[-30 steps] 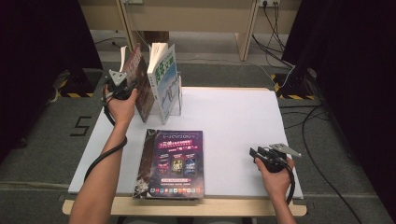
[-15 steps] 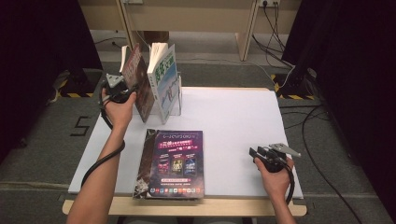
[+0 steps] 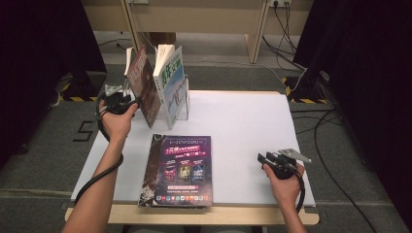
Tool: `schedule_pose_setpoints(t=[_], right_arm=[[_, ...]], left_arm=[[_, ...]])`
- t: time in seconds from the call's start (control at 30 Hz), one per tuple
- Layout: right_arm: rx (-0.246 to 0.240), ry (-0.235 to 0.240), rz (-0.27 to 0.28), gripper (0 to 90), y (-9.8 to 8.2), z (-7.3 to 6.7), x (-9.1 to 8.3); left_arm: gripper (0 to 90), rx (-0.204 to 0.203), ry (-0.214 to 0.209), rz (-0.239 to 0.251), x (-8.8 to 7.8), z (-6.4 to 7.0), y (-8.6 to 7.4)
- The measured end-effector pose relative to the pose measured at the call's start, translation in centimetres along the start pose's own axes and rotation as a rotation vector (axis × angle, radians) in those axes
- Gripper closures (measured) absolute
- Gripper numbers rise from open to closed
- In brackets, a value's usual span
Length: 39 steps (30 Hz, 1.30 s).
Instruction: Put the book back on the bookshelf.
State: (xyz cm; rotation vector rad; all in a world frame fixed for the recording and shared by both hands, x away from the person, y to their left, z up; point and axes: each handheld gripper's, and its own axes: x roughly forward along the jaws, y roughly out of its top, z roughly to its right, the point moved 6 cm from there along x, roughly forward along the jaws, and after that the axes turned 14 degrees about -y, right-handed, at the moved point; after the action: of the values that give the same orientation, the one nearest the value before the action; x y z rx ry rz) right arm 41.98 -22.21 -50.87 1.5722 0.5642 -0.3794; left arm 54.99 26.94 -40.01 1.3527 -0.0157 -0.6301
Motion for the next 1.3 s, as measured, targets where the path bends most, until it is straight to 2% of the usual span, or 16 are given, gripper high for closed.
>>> schedule_pose_setpoints(t=[0.2, 0.27, 0.43, 0.67, 0.83, 0.97, 1.17, 1.3], right_arm=[[0.001, 0.002, 0.004, 58.4, 0.1, 0.0, 0.0], [0.001, 0.006, 0.003, 58.4, 0.1, 0.0, 0.0], [0.008, 0.007, 0.001, 58.3, 0.1, 0.1, -0.1], [0.013, 0.006, 0.002, 58.1, 0.2, -0.2, -0.1], [0.012, 0.004, -0.001, 58.1, 0.3, -0.1, -0.2], [0.009, 0.004, 0.0, 58.0, 0.6, -0.2, -0.2], [-0.011, 0.005, -0.005, 58.0, 1.1, -0.7, 0.0], [0.001, 0.019, -0.016, 57.9, 1.3, -1.4, -0.1]], left_arm=[[49.3, -0.016, -0.005, -0.02, -1.0, 0.0, -0.9], [48.9, -0.017, -0.019, -0.052, -1.6, 0.0, -1.6], [47.9, -0.034, -0.028, -0.06, -2.5, 0.0, -2.2], [46.2, -0.043, -0.057, -0.102, -3.7, 0.4, -3.9], [45.9, -0.053, -0.056, -0.103, -5.0, 0.4, -5.1], [43.0, -0.053, -0.061, -0.124, -5.6, 0.5, -6.0], [42.6, -0.071, -0.098, -0.143, -6.4, 1.2, -7.3], [42.6, -0.081, -0.136, -0.16, -6.7, 2.1, -8.5]])
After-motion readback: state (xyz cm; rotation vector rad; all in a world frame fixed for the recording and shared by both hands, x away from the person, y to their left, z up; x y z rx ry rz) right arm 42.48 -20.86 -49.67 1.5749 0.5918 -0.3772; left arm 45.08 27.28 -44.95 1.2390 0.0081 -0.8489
